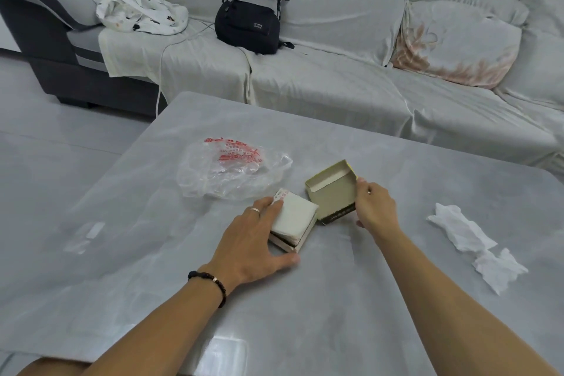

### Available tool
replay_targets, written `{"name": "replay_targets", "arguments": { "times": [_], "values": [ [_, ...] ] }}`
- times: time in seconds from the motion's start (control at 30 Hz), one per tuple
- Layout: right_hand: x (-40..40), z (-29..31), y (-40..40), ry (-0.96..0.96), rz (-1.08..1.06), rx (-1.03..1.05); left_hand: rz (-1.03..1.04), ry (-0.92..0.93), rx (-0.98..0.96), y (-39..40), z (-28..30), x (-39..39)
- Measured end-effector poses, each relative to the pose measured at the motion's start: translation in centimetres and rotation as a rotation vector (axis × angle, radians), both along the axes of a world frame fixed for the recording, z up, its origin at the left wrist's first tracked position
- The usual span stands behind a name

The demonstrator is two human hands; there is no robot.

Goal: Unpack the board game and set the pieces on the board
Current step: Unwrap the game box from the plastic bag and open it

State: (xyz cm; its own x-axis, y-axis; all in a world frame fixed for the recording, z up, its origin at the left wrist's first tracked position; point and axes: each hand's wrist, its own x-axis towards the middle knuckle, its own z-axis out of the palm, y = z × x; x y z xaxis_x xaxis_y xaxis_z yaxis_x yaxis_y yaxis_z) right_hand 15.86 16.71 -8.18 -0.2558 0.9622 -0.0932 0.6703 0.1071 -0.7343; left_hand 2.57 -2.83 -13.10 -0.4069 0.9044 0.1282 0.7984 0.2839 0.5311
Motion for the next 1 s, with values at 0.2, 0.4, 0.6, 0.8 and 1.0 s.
{"name": "replay_targets", "arguments": {
  "times": [0.2, 0.4, 0.6, 0.8, 1.0],
  "values": [
    [1.6, -1.6, 0.4, -0.094, 0.026, 0.101, 0.006, 0.074, 0.001, 0.8, -0.2, 0.2],
    [0.3, -2.1, 0.9, 0.221, -0.131, -0.176, 0.028, 0.132, 0.008, 1.4, -0.2, 0.3],
    [-4.9, -2.4, 0.4, 0.314, -0.134, -0.23, -0.036, 0.193, -0.062, -1.4, 0.5, -2.5],
    [-10.9, -3.1, -1.1, 0.339, 0.088, -0.337, -0.061, 0.187, -0.066, -3.2, 0.2, -4.4],
    [-8.3, -1.3, -1.9, 0.14, 0.382, -0.198, -0.049, 0.07, -0.045, -2.5, 0.1, -3.6]
  ]
}}
